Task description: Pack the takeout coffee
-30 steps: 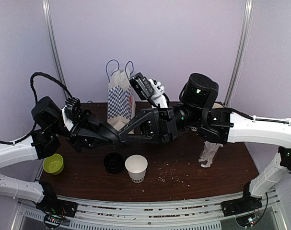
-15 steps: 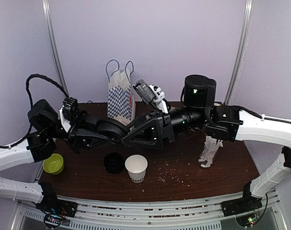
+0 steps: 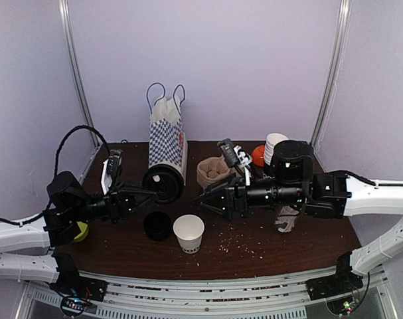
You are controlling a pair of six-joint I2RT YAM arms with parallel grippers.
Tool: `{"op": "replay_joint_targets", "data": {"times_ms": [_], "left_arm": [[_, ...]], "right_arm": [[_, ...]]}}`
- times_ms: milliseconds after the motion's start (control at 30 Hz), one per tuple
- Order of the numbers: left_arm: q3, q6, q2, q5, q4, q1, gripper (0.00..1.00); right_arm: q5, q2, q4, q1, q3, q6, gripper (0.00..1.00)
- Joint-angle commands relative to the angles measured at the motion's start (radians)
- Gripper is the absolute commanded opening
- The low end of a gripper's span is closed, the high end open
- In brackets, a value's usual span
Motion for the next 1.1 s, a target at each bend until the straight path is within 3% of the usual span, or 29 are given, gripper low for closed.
{"op": "replay_joint_targets", "data": {"times_ms": [0,300,700,900,967,1067], "left_arm": [[-0.009,-0.146,0.026,-0.013,0.086,-0.005,0.00],[0.014,-0.172,0.108,0.085,0.073,-0.004,0.00],[0.032,-0.169,0.133,0.114,0.059,-0.004,0.00],[0.044,-0.160,0.140,0.117,0.022,-0.004,0.01],[0.047,-0.155,0.141,0.117,0.010,-0.004,0.05],[0.049,-0.146,0.140,0.115,0.000,-0.004,0.21]], "right_arm": [[0.065,0.049,0.164,-0.001,-0.041,0.073,0.75],[-0.020,0.108,0.446,-0.025,-0.106,0.237,0.76],[-0.093,0.178,0.430,-0.040,-0.061,0.285,0.63],[-0.119,0.189,0.436,-0.043,-0.061,0.294,0.42],[-0.130,0.191,0.445,-0.046,-0.065,0.300,0.33],[-0.136,0.184,0.450,-0.049,-0.078,0.304,0.26]]}}
